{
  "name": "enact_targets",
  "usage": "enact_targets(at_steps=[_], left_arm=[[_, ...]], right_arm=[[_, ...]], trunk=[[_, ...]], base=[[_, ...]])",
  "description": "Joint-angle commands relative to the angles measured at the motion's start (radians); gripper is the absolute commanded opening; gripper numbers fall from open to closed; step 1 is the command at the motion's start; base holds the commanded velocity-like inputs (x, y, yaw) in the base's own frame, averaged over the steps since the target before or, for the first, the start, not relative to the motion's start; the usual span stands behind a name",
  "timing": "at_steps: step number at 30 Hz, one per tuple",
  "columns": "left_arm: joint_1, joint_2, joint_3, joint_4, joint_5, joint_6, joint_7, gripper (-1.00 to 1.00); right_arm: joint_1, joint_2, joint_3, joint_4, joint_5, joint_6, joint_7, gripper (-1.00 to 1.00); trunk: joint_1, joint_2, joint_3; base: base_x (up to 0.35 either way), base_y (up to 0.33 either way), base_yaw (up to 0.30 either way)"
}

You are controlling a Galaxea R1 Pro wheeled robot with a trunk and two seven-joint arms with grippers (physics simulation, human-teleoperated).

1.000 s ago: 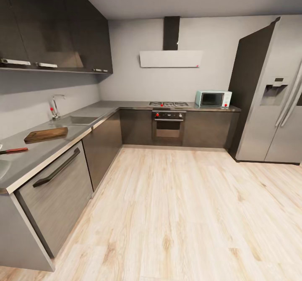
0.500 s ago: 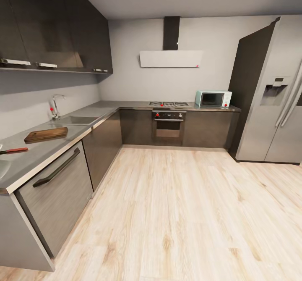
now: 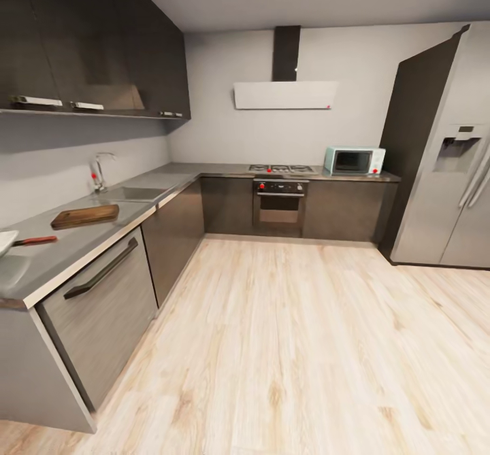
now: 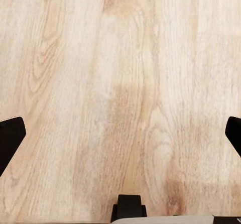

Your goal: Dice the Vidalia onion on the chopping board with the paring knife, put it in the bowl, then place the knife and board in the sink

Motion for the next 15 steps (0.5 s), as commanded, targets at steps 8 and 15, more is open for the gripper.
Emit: enact_targets(at_steps=[8,15], left_arm=[[0.0,0.0,0.0,0.002,0.0,-0.003,0.0,1.0],[0.0,-0.001,0.0,0.003,0.0,-0.003,0.0,1.0]], right_arm=[[0.0,0.0,0.0,0.001,0.0,-0.003,-0.002,1.0],[0.0,0.0,0.0,0.001,0.0,-0.003,-0.002,1.0]], trunk=[[0.0,-0.001,-0.001],[0.0,-0.001,-0.001]], base=[[0.0,-0.222,0.239],[0.0,-0.31,0.247]])
